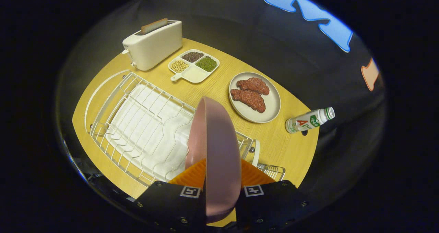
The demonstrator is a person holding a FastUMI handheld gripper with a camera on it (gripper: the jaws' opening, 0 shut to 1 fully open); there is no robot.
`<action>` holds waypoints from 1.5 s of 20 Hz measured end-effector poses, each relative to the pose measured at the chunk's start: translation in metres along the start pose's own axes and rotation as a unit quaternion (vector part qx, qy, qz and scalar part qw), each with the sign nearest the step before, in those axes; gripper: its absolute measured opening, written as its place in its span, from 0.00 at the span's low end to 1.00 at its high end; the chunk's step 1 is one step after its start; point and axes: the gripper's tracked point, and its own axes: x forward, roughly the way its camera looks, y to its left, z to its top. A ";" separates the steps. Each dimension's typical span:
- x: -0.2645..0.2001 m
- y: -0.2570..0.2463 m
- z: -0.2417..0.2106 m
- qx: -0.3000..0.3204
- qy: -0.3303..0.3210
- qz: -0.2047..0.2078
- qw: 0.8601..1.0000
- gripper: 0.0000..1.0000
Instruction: Take the plate from the dish rack, then take the spoon from the basket and place it into the plate.
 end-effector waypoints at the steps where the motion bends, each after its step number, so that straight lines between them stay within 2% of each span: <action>1: -0.004 0.001 0.007 -0.013 -0.006 -0.009 1.000 0.32; 2: -0.005 0.002 0.005 -0.033 -0.004 -0.017 0.999 0.28; 5: -0.008 0.004 0.010 -0.064 -0.005 -0.029 0.998 0.28; 12: -0.017 -0.007 0.011 -0.030 -0.014 -0.016 0.999 0.28; 16: -0.035 -0.009 0.000 0.024 -0.023 0.031 0.999 0.28; 19: -0.059 -0.010 -0.020 0.074 -0.032 0.088 0.993 0.28; 24: -0.092 -0.012 -0.065 0.163 -0.051 0.190 0.967 0.28; 30: -0.107 -0.004 -0.135 0.243 -0.087 0.258 0.931 0.28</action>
